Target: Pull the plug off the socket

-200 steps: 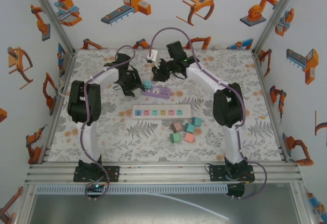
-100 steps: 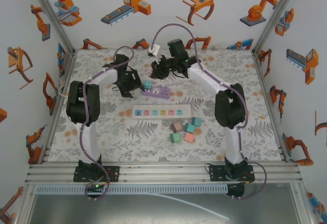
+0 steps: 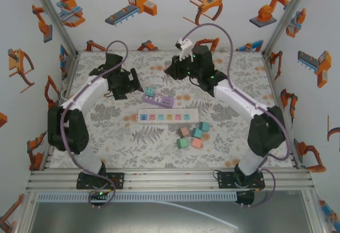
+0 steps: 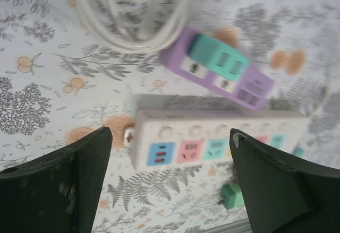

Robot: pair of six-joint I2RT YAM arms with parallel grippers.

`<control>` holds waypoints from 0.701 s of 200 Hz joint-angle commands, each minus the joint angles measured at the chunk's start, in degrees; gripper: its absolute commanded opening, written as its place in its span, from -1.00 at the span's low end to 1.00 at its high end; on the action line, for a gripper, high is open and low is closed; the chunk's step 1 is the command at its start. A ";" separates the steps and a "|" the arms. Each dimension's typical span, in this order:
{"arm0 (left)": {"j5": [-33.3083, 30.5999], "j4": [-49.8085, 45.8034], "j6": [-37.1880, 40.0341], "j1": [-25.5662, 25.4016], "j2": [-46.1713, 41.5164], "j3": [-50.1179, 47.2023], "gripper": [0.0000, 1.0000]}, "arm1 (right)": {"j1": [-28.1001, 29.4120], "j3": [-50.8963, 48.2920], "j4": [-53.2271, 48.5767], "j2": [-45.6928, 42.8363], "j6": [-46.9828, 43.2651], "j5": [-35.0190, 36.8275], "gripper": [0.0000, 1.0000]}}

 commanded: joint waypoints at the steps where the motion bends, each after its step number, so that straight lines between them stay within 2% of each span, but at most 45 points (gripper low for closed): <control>1: 8.09 4.01 3.88 -1.32 -6.65 -2.03 0.75 | -0.25 -6.19 9.51 -6.78 11.09 3.70 -1.00; 17: 15.21 8.03 5.33 -2.17 -10.55 -4.20 0.81 | -0.33 -12.14 12.96 -11.83 16.28 4.86 -1.00; 34: 19.89 10.98 7.36 -3.48 -14.39 -6.23 0.90 | -0.33 -19.03 16.09 -17.56 22.15 7.73 -1.00; 51: 22.97 11.53 10.50 -5.17 -17.76 -7.57 1.00 | -0.33 -26.11 17.89 -23.88 27.64 10.65 -1.00; 88: 26.58 11.48 15.96 -8.41 -25.41 -11.98 0.94 | 1.21 -38.62 18.83 -34.95 38.98 12.61 -1.00; 109: 26.85 10.89 16.50 -8.98 -30.09 -14.14 0.94 | 4.67 -41.86 17.15 -36.31 39.62 11.90 -1.00; 140: 30.02 5.78 17.06 -10.09 -35.75 -15.56 0.94 | 12.08 -43.99 18.80 -32.04 39.58 11.91 -1.00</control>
